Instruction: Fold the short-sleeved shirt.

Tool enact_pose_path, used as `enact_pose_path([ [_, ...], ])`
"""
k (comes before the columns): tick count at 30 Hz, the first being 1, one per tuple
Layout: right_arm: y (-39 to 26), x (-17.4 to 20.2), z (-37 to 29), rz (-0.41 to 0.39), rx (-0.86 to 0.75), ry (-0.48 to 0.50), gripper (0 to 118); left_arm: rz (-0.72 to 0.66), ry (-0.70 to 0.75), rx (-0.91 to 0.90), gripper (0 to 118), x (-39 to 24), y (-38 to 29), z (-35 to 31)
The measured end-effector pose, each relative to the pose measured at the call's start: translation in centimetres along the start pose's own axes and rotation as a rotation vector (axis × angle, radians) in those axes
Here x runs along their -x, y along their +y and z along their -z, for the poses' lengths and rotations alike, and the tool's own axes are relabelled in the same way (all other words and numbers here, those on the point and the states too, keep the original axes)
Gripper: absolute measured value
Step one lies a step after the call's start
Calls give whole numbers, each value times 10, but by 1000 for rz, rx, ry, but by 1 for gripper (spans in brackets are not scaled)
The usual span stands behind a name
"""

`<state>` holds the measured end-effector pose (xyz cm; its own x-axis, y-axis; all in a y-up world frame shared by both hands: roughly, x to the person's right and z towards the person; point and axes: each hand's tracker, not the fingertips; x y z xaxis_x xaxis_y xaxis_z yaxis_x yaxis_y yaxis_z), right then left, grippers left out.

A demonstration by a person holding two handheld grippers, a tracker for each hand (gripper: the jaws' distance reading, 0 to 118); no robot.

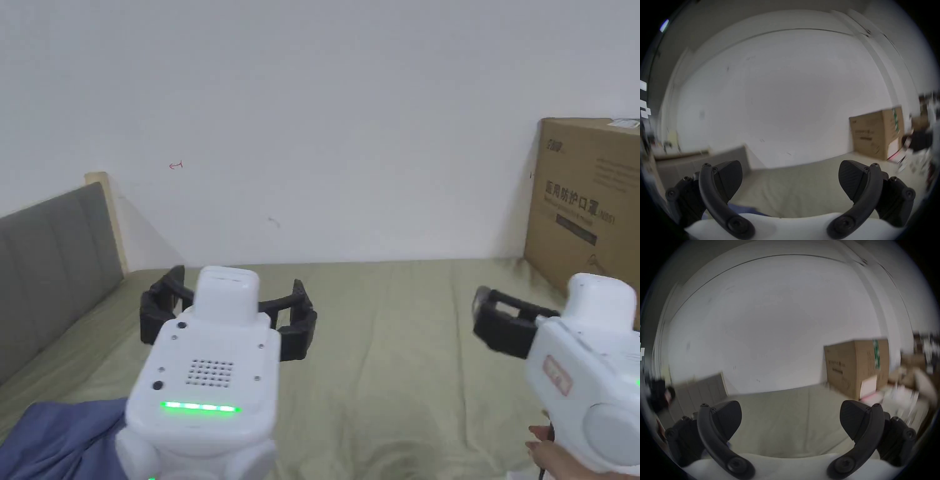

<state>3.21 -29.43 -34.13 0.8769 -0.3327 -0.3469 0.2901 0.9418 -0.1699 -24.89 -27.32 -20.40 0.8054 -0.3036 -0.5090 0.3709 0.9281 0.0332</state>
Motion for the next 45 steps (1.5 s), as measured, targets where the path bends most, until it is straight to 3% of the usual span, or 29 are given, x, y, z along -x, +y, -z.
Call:
enact_pose_path([
  [1,0,-16,3,201,27,4,118,149,58,-31,117,-12,2,-1],
  [2,-6,-36,7,463,60,-8,118,364,138,-72,117,-29,0,-1],
  [3,-18,-58,11,752,98,-35,118,655,247,-118,117,-51,-10,1],
  [4,-33,-73,15,970,147,-90,118,914,322,-171,117,-66,-25,4],
  [5,-53,-91,17,1177,218,-145,118,1158,323,-249,117,-79,-34,-2],
  [6,-74,-105,17,1334,270,-163,118,1294,247,-291,117,-79,-44,-6],
  [7,-91,-112,15,1433,293,-178,118,1325,168,-283,117,-81,-46,-11],
  [8,-103,-115,13,1496,306,-214,118,1250,127,-235,117,-83,-45,-13],
  [11,-114,-117,8,1525,305,-260,118,988,89,-126,117,-80,-37,-6],
  [13,-99,-116,12,1465,265,-186,118,884,89,-65,117,-73,-29,6],
  [17,-38,-94,16,1092,137,-60,118,453,57,29,117,-41,10,8],
  [19,-5,-69,14,744,49,-23,118,209,31,94,117,-19,18,13],
  [21,16,-33,4,307,-62,-30,118,-55,-15,122,117,1,14,16],
  [22,19,-18,0,139,-101,-39,118,-126,-17,122,117,7,11,15],
  [24,13,7,-8,-151,-152,-36,118,-121,29,80,117,10,2,8],
  [25,9,19,-9,-274,-143,-86,118,-101,26,51,117,9,-2,5],
  [26,1,24,-7,-333,-125,-143,118,-111,4,29,117,11,-4,1],
  [28,-10,27,-7,-366,-117,-117,118,-148,-26,27,117,13,-7,-3],
  [30,-17,22,-9,-315,-107,-65,118,-166,-35,37,117,12,-14,-5],
  [34,-23,20,-11,-282,-72,-58,118,-201,-24,75,117,10,-15,-1],
  [39,-23,23,-12,-340,-99,-78,118,-215,-33,78,117,10,-19,0],
  [45,-18,21,-12,-319,-85,-54,118,-245,-58,90,117,12,-18,2],
])
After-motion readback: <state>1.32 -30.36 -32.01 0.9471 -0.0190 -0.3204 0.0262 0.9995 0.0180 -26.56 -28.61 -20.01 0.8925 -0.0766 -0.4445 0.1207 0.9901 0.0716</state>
